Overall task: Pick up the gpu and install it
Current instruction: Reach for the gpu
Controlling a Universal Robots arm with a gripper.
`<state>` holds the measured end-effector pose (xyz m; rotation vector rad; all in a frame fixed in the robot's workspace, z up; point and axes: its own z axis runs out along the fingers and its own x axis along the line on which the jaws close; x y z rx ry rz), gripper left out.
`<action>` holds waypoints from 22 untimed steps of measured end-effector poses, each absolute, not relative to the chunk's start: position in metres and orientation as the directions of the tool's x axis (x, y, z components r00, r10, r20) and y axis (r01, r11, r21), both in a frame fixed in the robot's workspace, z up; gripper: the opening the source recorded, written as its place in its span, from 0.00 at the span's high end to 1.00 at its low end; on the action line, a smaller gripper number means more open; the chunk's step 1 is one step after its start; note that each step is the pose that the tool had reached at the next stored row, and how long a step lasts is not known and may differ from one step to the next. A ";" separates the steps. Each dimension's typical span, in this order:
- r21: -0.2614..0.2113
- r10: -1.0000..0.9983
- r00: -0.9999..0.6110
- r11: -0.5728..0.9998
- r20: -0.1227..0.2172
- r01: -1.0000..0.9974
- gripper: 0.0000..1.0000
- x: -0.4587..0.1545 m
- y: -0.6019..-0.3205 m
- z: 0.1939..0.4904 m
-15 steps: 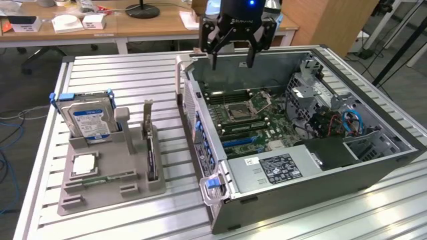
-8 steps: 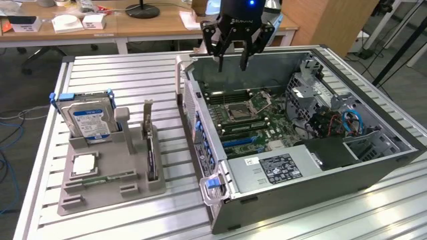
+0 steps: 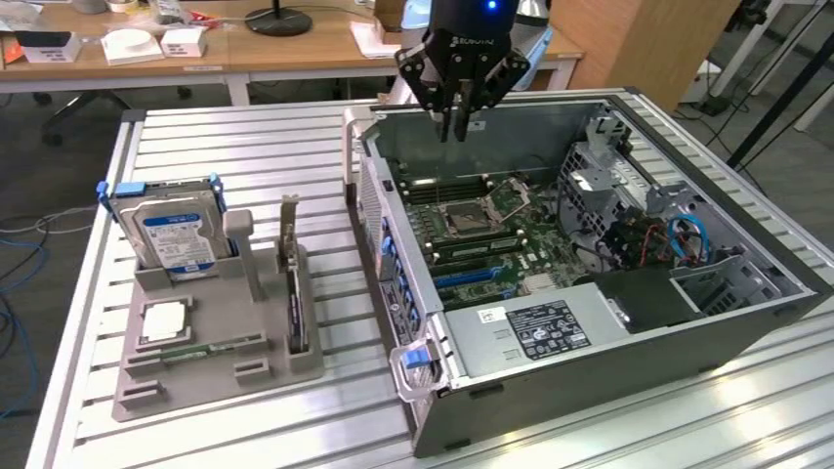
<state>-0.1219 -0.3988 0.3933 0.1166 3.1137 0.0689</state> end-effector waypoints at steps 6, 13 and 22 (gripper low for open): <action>0.045 0.075 -0.997 0.996 -0.023 0.074 0.89 -0.122 -0.399 0.393; 0.045 0.075 -0.997 0.996 -0.023 0.074 0.89 -0.122 -0.399 0.393; 0.045 0.075 -0.997 0.996 -0.023 0.074 0.89 -0.130 -0.399 0.393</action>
